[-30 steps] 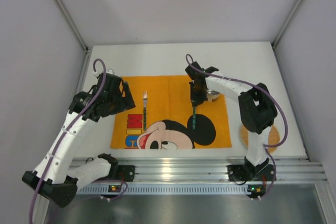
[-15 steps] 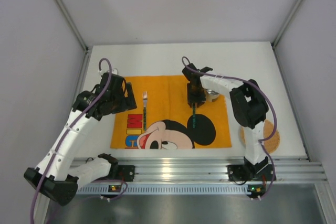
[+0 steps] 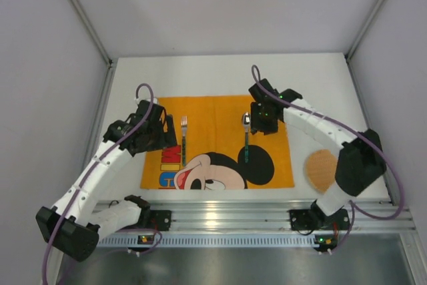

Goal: Set the dinner table for one person

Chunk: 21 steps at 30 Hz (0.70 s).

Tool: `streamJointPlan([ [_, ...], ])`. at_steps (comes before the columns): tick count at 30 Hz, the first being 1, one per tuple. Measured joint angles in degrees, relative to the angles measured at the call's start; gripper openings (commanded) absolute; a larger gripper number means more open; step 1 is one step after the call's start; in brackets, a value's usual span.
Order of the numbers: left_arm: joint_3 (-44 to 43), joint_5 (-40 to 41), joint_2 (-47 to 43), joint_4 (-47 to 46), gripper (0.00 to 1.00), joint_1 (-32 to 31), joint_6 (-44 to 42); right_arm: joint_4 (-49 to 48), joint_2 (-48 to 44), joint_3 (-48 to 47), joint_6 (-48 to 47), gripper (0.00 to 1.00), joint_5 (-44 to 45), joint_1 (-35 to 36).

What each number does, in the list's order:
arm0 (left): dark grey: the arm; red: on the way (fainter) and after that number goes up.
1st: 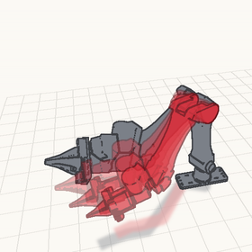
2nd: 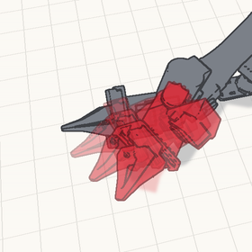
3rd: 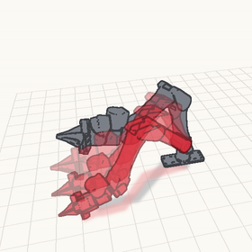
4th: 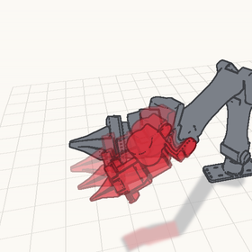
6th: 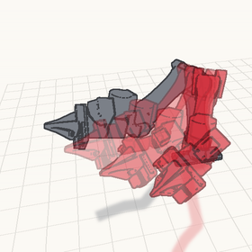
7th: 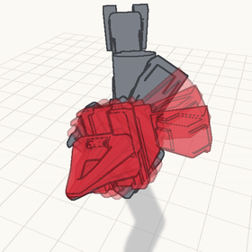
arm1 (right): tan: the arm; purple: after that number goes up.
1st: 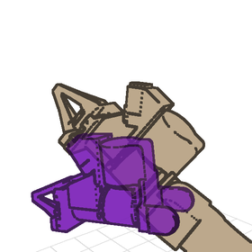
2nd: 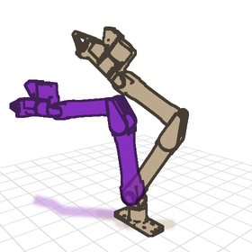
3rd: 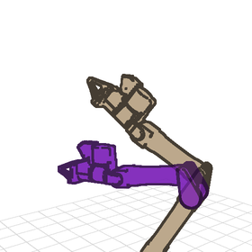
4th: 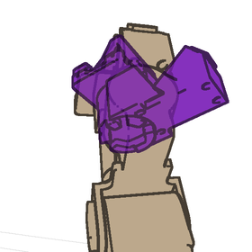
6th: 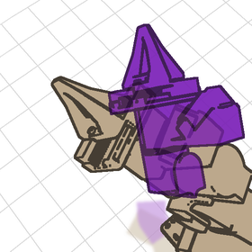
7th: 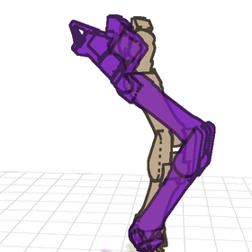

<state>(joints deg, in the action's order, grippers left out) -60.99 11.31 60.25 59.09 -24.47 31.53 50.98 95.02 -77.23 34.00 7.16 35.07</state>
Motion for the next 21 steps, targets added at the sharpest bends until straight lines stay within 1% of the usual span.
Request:
streamJointPlan([
  [2, 0.85, 0.02, -0.02, -0.35, 0.90, 0.02, -0.28, -0.04, -6.10, 4.31, 0.35, 0.53, 1.03, -0.11],
  [5, 2.08, 0.04, -0.66, -1.29, 0.90, 0.00, -0.85, 1.31, -13.40, 11.56, 1.25, 0.57, 2.84, -1.49],
  [7, 3.06, 0.02, -1.40, -2.08, 0.90, 0.02, -1.29, 3.04, -16.44, 16.00, 2.03, 0.57, 3.87, -4.20],
  [10, 4.17, -0.15, -2.21, -2.64, 0.90, 0.02, -1.55, 5.14, -18.38, 20.70, 2.62, 0.57, 5.60, -10.62],
  [12, 4.59, -0.42, -2.40, -2.78, 0.90, 0.02, -1.68, 6.36, -18.23, 22.29, 2.64, 0.57, 7.30, -15.21],
  [14, 4.85, -0.74, -2.40, -3.19, 0.90, 0.02, -1.73, 7.26, -17.27, 22.49, 2.45, 0.55, 9.33, -18.27],
  [17, 4.92, -1.29, -2.40, -3.63, 0.90, 0.02, -1.84, 7.37, -13.51, 22.16, 1.97, 0.53, 12.17, -19.85],
  [21, 5.01, -1.46, -2.80, -3.91, 0.90, 0.00, -1.95, 7.21, -6.49, 21.70, 1.55, 0.53, 15.15, -19.98],
])
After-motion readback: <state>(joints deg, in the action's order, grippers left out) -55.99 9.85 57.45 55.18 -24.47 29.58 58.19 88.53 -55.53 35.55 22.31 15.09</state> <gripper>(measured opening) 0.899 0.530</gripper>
